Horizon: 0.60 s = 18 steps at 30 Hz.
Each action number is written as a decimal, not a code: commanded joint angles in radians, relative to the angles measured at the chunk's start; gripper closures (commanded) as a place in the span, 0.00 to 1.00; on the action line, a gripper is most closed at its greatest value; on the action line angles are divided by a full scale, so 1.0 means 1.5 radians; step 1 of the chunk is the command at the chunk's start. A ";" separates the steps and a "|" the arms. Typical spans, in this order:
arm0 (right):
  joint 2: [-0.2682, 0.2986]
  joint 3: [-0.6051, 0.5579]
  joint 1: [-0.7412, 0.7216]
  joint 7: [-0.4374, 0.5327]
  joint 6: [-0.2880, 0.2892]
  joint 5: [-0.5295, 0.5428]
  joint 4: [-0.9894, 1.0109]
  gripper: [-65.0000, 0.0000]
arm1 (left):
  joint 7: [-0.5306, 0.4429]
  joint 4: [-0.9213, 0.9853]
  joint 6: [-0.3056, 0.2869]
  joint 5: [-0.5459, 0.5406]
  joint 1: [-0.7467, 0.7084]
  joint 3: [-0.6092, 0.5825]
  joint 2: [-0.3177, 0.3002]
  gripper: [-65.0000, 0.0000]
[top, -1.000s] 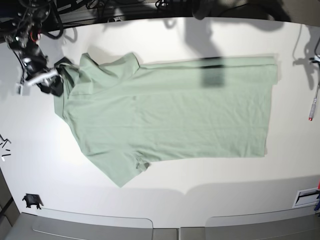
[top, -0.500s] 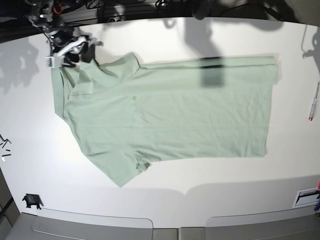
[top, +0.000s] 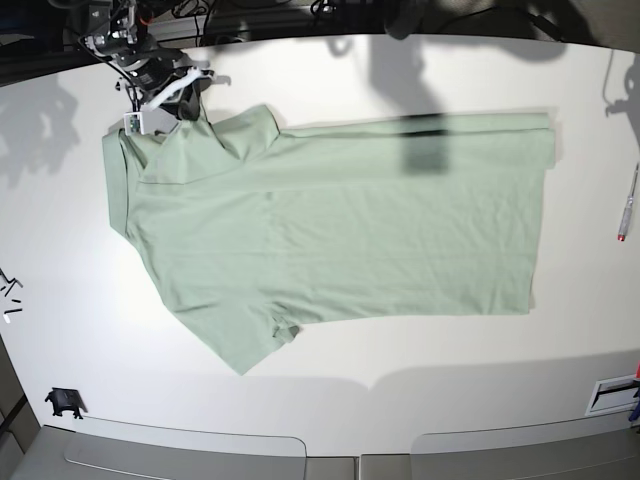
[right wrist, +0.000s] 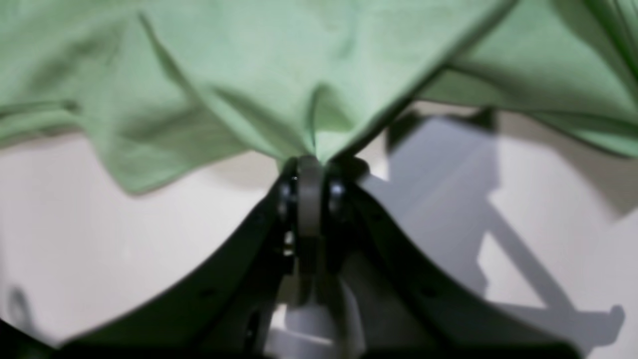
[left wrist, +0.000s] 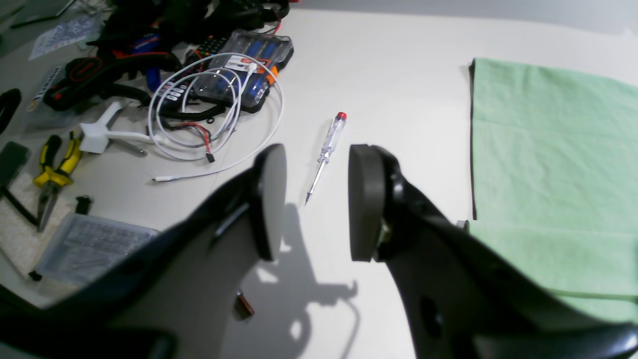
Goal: Fold the T-shirt properly
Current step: 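Open both grippers and raise the right gripper off the shirt, then push the sleeve inward onto the shirt body with the right gripper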
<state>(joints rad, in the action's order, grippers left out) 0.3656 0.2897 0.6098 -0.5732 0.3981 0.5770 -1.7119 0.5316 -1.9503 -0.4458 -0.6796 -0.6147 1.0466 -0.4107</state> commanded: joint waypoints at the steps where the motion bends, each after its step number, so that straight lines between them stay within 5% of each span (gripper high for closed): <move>1: 0.007 0.003 -0.004 0.021 0.010 0.039 -0.025 1.00 | -0.018 -0.010 0.003 -0.008 -0.004 0.007 -0.013 0.71; 7: 0.007 0.002 -0.089 0.017 0.052 0.128 -0.063 1.00 | -0.020 -0.010 0.003 -0.006 -0.004 0.007 -0.013 0.71; 18: 0.005 -0.099 -0.225 0.047 0.047 0.001 -0.016 1.00 | -0.020 -0.010 0.003 -0.006 -0.004 0.007 -0.013 0.71</move>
<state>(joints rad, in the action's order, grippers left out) 0.3634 0.1345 0.2821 -0.5327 0.4561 0.5549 -1.7176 0.5312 -1.9503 -0.4458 -0.6788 -0.6147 1.0466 -0.4110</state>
